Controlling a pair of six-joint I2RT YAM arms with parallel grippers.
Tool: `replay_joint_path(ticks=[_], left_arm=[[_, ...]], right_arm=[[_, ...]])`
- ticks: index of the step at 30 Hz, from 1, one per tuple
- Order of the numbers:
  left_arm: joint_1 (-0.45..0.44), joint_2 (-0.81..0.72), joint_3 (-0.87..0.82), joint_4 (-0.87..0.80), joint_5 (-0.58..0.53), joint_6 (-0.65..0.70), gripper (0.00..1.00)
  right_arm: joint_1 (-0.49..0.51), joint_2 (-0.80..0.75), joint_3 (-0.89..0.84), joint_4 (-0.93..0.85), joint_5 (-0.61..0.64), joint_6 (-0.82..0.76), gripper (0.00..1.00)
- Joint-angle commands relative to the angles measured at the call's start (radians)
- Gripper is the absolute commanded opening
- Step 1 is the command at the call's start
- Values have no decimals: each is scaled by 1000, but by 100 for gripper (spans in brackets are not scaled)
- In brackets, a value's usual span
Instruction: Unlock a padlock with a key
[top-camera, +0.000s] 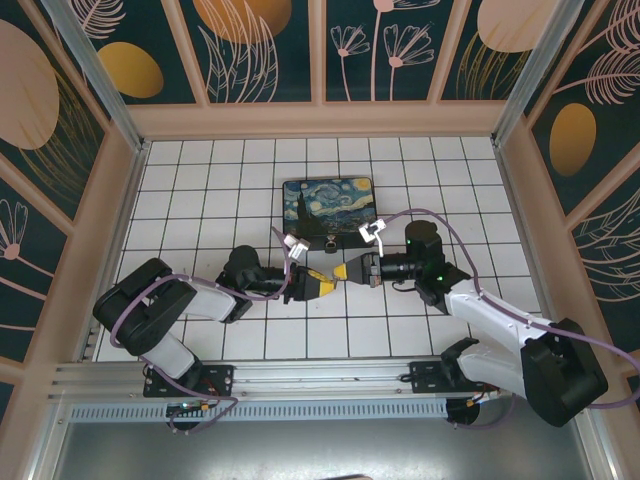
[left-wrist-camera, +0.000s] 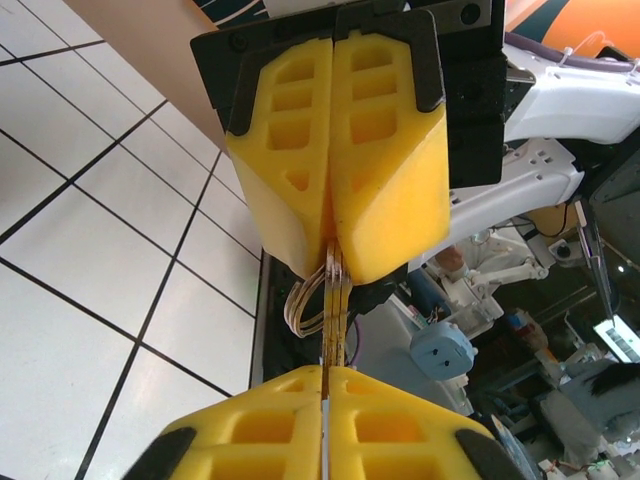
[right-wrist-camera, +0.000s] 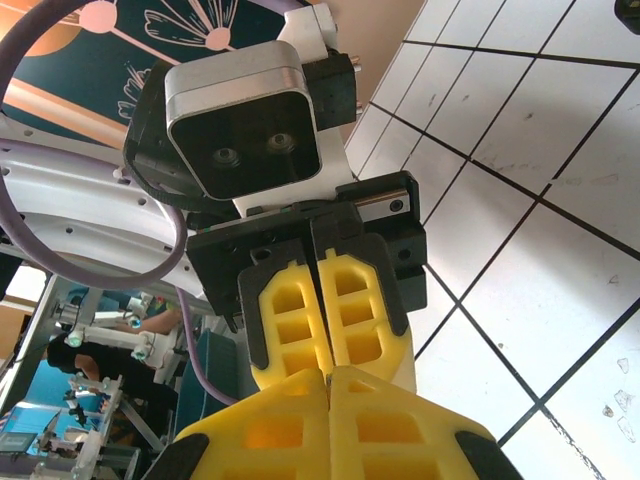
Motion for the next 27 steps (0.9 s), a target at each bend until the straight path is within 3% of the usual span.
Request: replay_joint_path(ticks=[1,8,13,18,27], left_arm=[[3,2,-7,20,-11,13,3],[2,-32,-7,-85,-52,59,0],[4,-46,-7,-126,-72,77,0],[6,-52,18,-209,-69,111,0],[3,-79,51,-317,-45,129,0]], right_arm=[[16,-7,-5,7,-38,4,8],[1,-8,-15,-13,9,15,35],[-33,-4,-12,-50,20,3,39],[-57,-14,25,-175,62,-84,45],[-52,48,96,-228,41,-236,48]])
